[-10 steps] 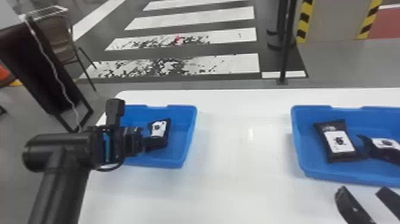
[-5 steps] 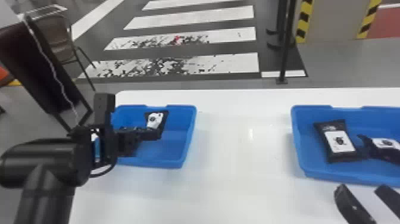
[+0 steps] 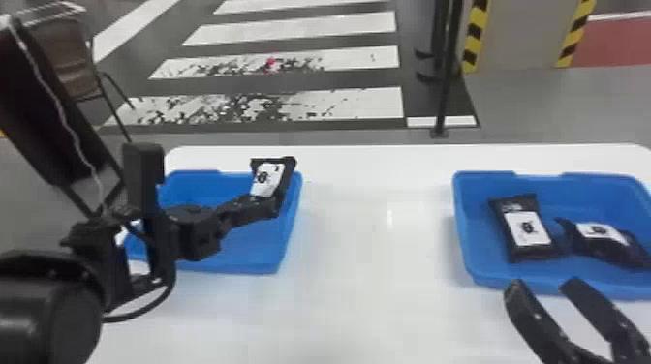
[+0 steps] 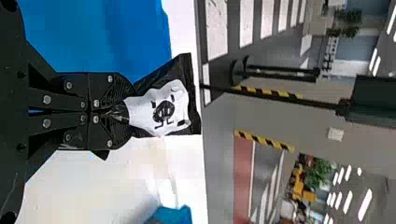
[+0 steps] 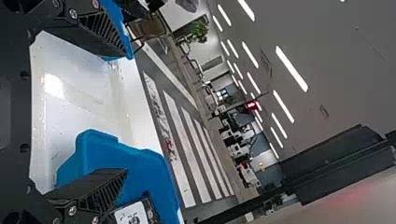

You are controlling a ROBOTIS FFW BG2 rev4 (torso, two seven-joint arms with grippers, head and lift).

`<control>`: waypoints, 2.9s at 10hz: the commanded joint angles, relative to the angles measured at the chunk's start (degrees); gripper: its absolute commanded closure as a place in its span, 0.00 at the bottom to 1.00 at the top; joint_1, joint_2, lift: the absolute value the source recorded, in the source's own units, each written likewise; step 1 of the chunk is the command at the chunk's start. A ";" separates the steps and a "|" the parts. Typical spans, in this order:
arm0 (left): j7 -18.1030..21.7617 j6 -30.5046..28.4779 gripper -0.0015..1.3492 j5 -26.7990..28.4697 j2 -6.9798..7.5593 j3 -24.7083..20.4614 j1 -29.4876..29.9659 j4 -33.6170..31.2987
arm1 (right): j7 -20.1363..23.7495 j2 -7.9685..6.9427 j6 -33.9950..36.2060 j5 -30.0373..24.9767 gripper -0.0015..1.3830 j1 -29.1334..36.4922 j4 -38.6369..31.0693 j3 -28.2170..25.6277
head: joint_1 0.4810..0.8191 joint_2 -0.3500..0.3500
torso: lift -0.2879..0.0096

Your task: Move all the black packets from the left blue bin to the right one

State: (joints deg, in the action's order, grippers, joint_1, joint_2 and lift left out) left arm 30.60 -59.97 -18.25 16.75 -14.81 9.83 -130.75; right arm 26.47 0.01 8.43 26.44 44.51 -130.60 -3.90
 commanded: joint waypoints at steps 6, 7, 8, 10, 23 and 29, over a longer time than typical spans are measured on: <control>2.10 3.44 0.90 -7.23 -0.40 14.47 0.43 -1.78 | 4.74 1.84 8.30 2.70 0.11 -7.81 -0.53 3.44 | 0.63 0.52 | 0.35; 2.19 3.44 0.90 -9.06 -0.14 16.98 0.01 -1.78 | 5.00 2.28 9.70 2.93 0.11 -9.64 -0.11 4.01 | 0.63 0.50 | 0.35; 2.10 3.44 0.90 -11.46 0.04 19.50 -0.41 -1.64 | 5.26 2.80 10.12 3.50 0.11 -11.61 0.59 4.93 | 0.63 0.47 | 0.35; 2.10 2.88 0.90 -13.40 0.21 23.61 -1.54 -1.08 | 5.61 3.42 10.26 4.07 0.11 -14.42 1.72 5.95 | 0.63 0.41 | 0.35; 0.78 6.81 0.07 -17.17 -1.11 20.30 3.95 -1.22 | 5.61 4.21 2.11 6.24 0.93 -19.62 7.90 5.38 | 0.63 0.33 | 0.35; 0.78 7.09 0.12 -19.11 -2.07 15.61 9.15 -5.30 | 3.42 8.52 2.11 -0.84 0.93 -35.52 26.61 -1.24 | 0.63 0.28 | 0.35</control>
State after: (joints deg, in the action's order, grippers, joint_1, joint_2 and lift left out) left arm 31.37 -52.85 -37.20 14.73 0.88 19.00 -136.05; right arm 29.93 8.26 10.54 26.51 10.03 -105.68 -4.33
